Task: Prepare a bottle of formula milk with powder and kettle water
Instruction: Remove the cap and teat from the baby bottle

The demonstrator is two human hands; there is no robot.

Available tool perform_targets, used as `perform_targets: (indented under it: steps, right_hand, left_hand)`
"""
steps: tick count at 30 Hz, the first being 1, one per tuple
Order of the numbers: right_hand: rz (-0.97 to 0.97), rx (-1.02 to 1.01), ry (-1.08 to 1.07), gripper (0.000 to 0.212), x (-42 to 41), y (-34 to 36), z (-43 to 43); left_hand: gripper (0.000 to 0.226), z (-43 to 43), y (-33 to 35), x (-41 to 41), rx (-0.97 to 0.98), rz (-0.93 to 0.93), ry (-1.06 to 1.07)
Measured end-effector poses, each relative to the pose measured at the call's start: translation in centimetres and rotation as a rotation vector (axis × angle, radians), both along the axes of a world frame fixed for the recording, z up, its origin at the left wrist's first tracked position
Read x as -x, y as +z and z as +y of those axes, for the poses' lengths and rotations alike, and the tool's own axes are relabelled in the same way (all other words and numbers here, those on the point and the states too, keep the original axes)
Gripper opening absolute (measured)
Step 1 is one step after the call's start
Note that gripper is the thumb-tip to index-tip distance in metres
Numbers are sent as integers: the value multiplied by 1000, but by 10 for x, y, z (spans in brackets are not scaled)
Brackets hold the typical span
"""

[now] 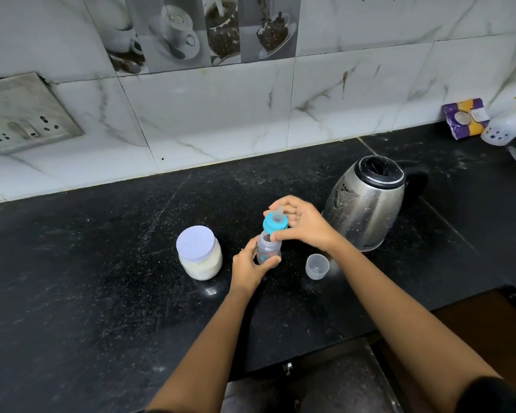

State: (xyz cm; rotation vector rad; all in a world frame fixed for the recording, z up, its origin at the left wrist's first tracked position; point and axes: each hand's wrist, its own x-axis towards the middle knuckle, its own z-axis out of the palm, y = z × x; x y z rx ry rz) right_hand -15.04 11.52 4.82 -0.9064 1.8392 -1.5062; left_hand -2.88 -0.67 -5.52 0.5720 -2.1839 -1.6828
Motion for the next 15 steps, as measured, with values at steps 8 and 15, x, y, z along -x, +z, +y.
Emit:
perform_targets:
  steps: [8, 15]
  right_hand:
    - [464, -255, -13, 47, 6, 43, 58]
    - [705, -604, 102, 66, -3, 7, 79]
  left_hand:
    - [57, -1, 9, 0, 94, -129, -58]
    - [94, 13, 12, -24, 176, -175, 110]
